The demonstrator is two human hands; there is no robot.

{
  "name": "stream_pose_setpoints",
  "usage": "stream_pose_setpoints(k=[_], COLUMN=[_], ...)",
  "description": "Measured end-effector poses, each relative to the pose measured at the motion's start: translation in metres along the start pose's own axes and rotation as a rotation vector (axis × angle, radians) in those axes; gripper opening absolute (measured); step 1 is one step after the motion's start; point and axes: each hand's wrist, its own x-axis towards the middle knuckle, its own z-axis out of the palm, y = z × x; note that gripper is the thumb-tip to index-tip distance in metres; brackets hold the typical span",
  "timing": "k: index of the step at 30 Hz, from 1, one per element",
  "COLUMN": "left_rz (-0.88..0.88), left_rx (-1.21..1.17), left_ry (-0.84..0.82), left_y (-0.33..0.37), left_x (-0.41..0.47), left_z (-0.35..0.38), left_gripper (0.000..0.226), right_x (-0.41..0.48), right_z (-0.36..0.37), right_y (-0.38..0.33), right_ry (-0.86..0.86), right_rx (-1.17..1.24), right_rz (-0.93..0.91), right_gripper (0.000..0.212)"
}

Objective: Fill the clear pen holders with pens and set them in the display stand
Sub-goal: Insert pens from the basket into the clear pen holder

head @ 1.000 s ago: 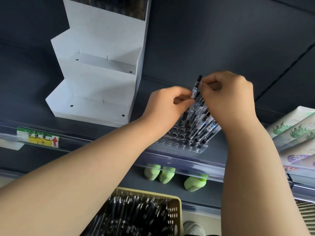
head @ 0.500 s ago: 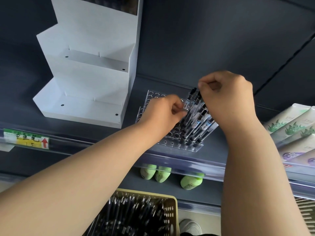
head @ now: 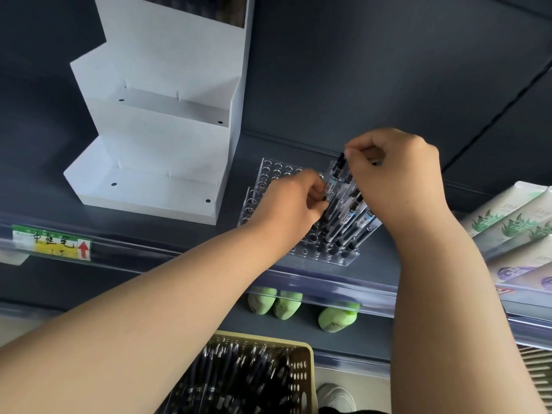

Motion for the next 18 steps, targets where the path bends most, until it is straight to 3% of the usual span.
stream_pose_setpoints(k=[5, 14, 18], left_rz=[-0.096, -0.056, -0.007], left_rx=[-0.016, 0.086, 0.196], left_ry=[-0.073, 0.049, 0.002], left_y=[-0.004, 0.001, 0.004], left_x=[-0.001, -0.014, -0.039], left_z=[0.001, -0.027, -0.044], left_gripper=[0.024, 0.021, 0.025], right_x=[-0.002, -0.028, -0.062], right_z=[-0.003, -0.016, -0.012], right_y=[-0.001, -0.016, -0.033], right_ry=[-0.002, 0.050, 0.089], right_rx=[-0.019, -0.065, -0.115], right_rz=[-0.007, -0.104, -0.210], right_gripper=[0.011, 0.012, 0.011])
